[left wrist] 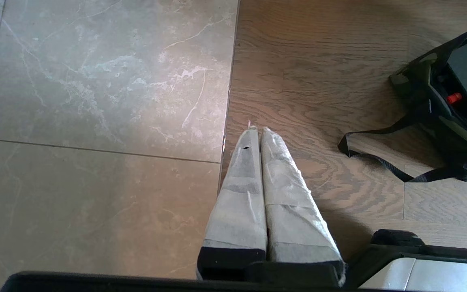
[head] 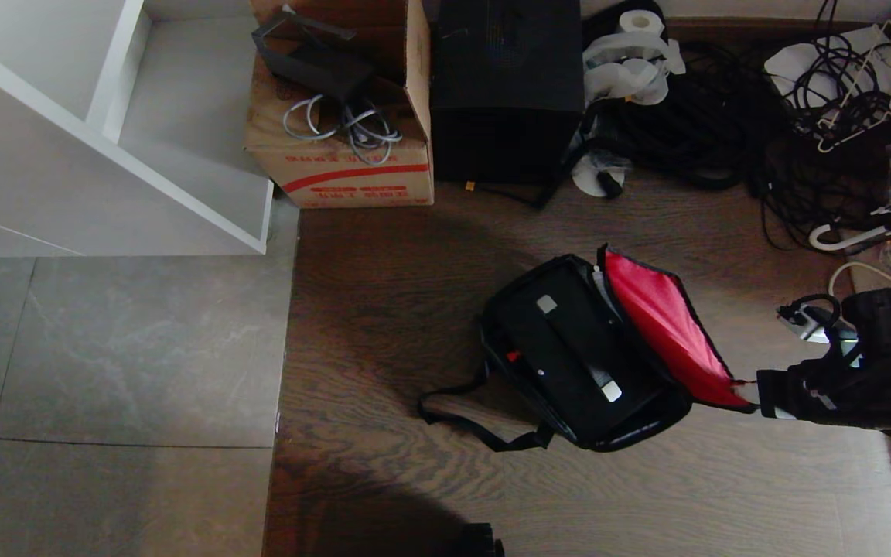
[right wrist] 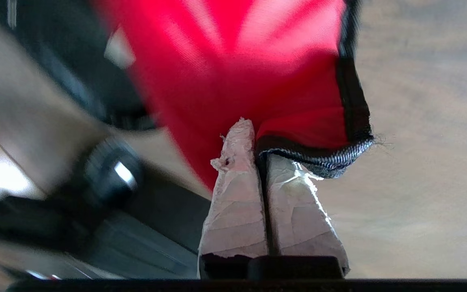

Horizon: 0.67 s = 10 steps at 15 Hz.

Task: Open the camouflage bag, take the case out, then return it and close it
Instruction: Close the top of the storage box

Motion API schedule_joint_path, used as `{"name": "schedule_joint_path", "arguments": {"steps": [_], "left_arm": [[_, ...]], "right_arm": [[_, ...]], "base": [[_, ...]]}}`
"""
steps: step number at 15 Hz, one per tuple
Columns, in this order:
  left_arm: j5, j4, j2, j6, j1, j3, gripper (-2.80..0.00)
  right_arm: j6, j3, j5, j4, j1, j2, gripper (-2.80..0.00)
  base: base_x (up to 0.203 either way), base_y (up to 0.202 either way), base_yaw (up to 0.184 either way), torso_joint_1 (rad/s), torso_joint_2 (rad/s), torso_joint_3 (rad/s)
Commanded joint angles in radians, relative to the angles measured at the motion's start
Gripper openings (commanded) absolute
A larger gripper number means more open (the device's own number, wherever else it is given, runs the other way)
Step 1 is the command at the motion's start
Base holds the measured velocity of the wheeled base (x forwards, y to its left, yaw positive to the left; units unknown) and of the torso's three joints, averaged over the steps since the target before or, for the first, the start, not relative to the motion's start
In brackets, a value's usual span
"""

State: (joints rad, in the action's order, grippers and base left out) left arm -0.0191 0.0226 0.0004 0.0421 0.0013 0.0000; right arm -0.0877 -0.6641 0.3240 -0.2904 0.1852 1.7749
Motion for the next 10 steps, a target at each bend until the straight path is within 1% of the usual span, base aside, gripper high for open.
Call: {"name": "schedule_joint_path", "arguments": {"steps": [1,2,3,4,5,8,10], "left_arm": [[-0.001,0.0,0.0,0.001,0.0,0.011,-2.8],[-0.001,0.0,0.0,0.001,0.0,0.011,-2.8],[-0.001,0.0,0.0,0.001,0.0,0.011,-2.8],[-0.001,0.0,0.0,0.001,0.0,0.011,-2.8],[-0.001,0.0,0.0,0.001,0.0,0.011,-2.8],[-0.001,0.0,0.0,0.001,0.0,0.011,-2.8],[-0.001,0.0,0.0,0.001,0.0,0.011,-2.8]], "right_arm": [[-0.14,0.062,0.001,-0.013,-0.026,-0.072,-2.8],[-0.167,0.072,0.001,-0.028,-0.041,-0.078,-2.8],[-0.176,0.082,0.002,-0.052,-0.058,-0.082,-2.8],[-0.178,0.089,0.001,-0.077,-0.067,-0.086,-0.77],[-0.176,0.092,0.001,-0.104,-0.073,-0.085,0.0],[-0.175,0.098,0.001,-0.17,-0.076,-0.086,0.0],[-0.167,0.105,0.004,-0.201,-0.1,-0.097,0.0]], "base": [[0.0,0.0,0.0,0.0,0.0,0.0],[0.0,0.0,0.0,0.0,0.0,0.0],[0.0,0.0,0.0,0.0,0.0,0.0],[0.0,0.0,0.0,0.0,0.0,0.0],[0.0,0.0,0.0,0.0,0.0,0.0],[0.0,0.0,0.0,0.0,0.0,0.0],[0.0,0.0,0.0,0.0,0.0,0.0]]}}
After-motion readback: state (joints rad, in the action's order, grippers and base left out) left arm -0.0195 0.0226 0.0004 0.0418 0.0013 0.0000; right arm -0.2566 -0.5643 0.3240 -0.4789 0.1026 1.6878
